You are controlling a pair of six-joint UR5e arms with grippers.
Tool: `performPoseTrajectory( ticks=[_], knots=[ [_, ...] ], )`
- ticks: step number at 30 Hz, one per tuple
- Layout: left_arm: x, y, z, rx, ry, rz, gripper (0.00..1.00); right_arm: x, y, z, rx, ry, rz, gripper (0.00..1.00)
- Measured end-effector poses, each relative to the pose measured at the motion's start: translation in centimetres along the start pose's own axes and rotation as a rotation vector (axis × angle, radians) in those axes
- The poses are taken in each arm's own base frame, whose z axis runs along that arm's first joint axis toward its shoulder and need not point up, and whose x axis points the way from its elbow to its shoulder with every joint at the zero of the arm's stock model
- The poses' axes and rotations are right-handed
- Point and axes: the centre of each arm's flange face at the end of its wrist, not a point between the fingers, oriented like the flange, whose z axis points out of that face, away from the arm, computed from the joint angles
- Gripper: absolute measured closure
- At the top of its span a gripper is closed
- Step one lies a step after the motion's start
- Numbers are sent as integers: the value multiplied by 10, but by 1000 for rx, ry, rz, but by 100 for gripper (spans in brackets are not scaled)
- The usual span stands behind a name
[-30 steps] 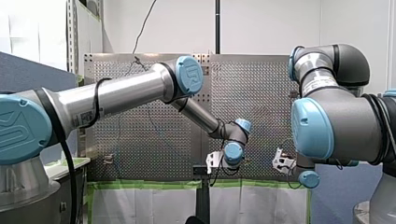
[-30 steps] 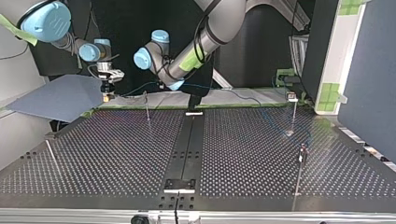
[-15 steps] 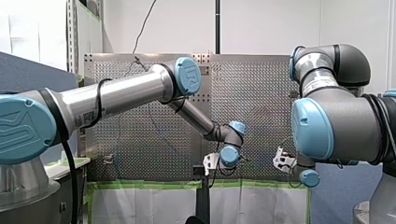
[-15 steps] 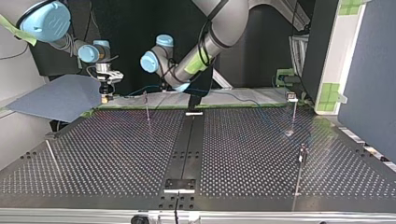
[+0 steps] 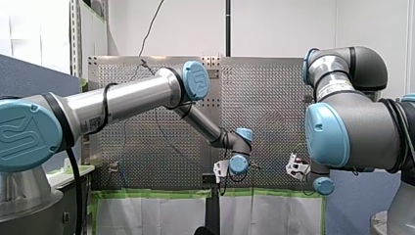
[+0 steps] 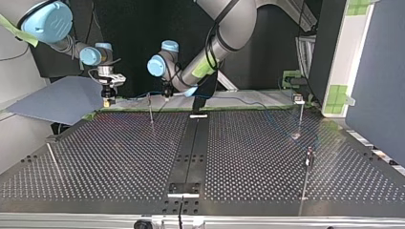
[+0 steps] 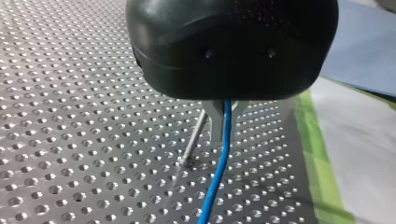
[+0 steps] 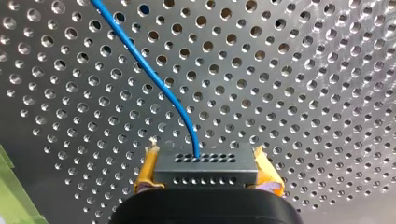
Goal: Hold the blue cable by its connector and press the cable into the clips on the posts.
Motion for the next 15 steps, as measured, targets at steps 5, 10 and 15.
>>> performPoseTrajectory(
  ticks=[5,10,15],
  knots=[
    [-5,-2,6,12,-38,-23,100,2,-1,4,2,7,-1,100],
    [-9,2,14,13,-72,-32,100,3,-2,8,6,12,10,100],
    [-8,5,17,16,-98,-36,100,3,-4,9,10,14,14,100]
  ],
)
